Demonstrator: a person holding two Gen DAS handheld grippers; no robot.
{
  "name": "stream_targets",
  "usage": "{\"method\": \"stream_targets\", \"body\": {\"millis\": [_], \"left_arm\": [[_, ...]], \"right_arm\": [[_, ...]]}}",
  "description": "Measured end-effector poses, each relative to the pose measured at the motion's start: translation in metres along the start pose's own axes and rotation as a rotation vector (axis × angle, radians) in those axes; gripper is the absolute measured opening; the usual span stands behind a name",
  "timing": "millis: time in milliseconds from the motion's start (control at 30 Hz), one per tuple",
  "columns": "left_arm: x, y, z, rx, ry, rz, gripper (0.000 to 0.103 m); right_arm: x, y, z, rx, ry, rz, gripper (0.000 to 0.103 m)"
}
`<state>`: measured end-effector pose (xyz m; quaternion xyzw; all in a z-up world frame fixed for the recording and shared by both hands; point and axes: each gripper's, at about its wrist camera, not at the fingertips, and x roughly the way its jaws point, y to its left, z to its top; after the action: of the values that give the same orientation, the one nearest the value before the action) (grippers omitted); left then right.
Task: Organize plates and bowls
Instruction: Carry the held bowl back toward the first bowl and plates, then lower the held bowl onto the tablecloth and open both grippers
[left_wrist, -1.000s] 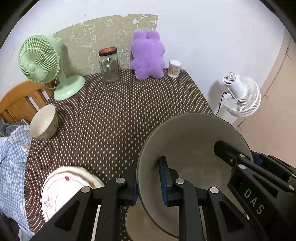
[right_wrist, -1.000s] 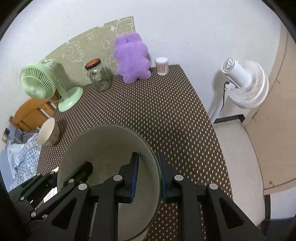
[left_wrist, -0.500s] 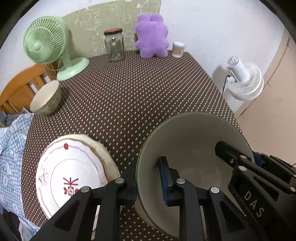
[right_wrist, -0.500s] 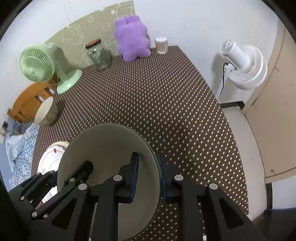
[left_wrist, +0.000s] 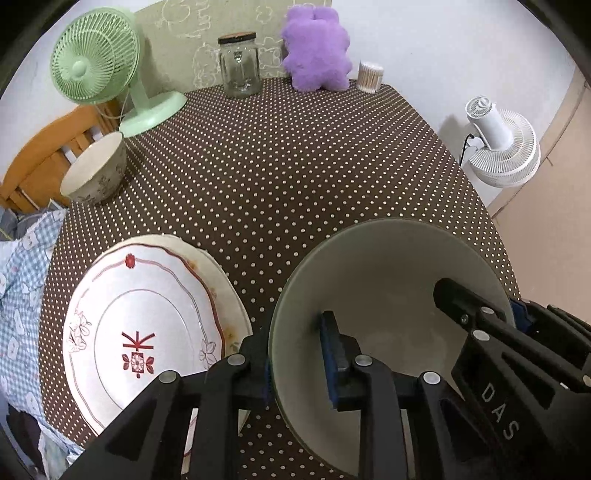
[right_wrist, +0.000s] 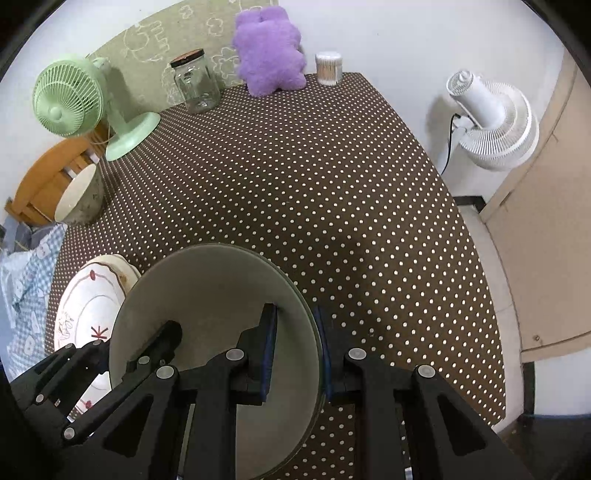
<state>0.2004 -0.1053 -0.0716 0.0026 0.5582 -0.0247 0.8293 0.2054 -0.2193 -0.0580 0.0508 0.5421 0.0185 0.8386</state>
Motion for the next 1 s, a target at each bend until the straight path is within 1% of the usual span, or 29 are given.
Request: {"method": "stream_targets", "body": {"millis": [233, 267, 300, 367, 567, 700, 733, 833, 900, 933, 967, 1000], "left_arm": [[0.009, 0.002, -0.004, -0.017, 0.031, -0.028, 0.023], [0.011, 0.001, -0.005, -0.019, 0.038, -0.026, 0.023], [0.011, -0.001, -0.006, -0.009, 0.029, -0.018, 0.023], [0.011, -0.002, -0.006, -0.002, 0.026, -0.013, 0.023], [0.012, -0.004, -0.003, 0.011, 0.016, -0.007, 0.022], [0.012, -0.003, -0.003, 0.022, 0.018, -0.011, 0.022], [0.012, -0.002, -0.003, 0.023, 0.019, -0.016, 0.022], [0.012, -0.002, -0.004, 0.032, 0.023, -0.023, 0.022], [0.012, -0.003, -0.004, 0.034, 0.026, -0.029, 0.026], [0.012, -0.003, -0.004, 0.033, 0.028, -0.041, 0.028], [0.011, -0.003, -0.004, 0.031, 0.031, -0.05, 0.031], [0.011, -0.003, -0.003, 0.03, 0.037, -0.065, 0.035]], "right_arm": [[0.004, 0.005, 0.001, -0.038, -0.006, -0.048, 0.024], [0.004, 0.005, 0.0, -0.043, -0.006, -0.057, 0.024], [0.006, 0.005, 0.0, -0.042, 0.006, -0.061, 0.024], [0.007, 0.006, -0.002, -0.048, 0.003, -0.073, 0.024], [0.01, 0.006, -0.001, -0.047, 0.006, -0.087, 0.024], [0.012, 0.006, -0.002, -0.042, 0.017, -0.088, 0.027], [0.012, 0.007, -0.002, -0.044, 0.017, -0.088, 0.028], [0.01, 0.008, -0.003, -0.044, 0.013, -0.09, 0.029], [0.009, 0.008, -0.004, -0.046, 0.013, -0.092, 0.029], [0.009, 0.009, -0.004, -0.047, 0.014, -0.092, 0.032], [0.009, 0.009, -0.004, -0.049, 0.019, -0.079, 0.038], [0.009, 0.008, -0.004, -0.05, 0.024, -0.062, 0.042]]}}
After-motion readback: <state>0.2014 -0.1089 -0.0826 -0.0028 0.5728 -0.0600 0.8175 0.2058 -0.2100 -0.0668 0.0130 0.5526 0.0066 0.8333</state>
